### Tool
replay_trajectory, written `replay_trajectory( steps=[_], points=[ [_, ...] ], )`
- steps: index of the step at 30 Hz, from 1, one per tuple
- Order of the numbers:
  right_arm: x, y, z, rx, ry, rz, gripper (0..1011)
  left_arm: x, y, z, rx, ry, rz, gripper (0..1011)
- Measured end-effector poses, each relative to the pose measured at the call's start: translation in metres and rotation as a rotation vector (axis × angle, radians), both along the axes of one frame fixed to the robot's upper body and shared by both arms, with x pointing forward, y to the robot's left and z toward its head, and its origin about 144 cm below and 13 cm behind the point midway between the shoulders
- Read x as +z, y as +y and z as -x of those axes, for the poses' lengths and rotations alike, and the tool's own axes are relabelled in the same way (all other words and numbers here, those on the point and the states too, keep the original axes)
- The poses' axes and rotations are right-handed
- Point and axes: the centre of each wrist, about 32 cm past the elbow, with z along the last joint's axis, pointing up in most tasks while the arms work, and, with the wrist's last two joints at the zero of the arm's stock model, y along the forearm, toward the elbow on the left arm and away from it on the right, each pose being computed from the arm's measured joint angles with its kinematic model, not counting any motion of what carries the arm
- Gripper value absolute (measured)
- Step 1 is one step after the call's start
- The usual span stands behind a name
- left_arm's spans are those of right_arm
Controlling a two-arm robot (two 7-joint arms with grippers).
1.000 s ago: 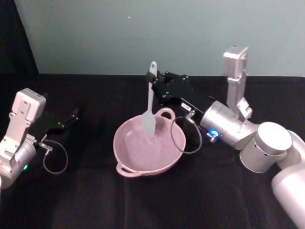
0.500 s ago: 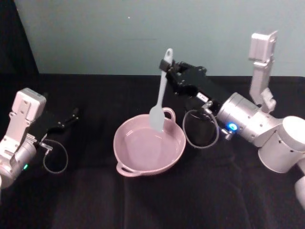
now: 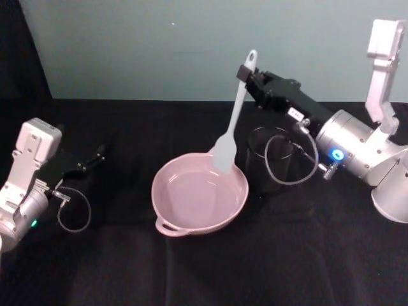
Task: Use the one hand to pick up the spoon and stir the clear water in the bowl.
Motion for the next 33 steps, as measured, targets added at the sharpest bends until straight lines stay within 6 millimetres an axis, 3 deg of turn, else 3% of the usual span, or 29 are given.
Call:
replay_trajectory(
  steps=[17, 33],
  points=[
    [0.027, -0.018, -0.001, -0.128, 0.051, -0.063, 114, 0.0, 0.0, 0.0, 0.0, 0.0, 0.0, 1011],
    [0.014, -0.039, -0.008, -0.262, 0.105, -0.161, 114, 0.0, 0.0, 0.0, 0.0, 0.0, 0.0, 1011]
  ],
)
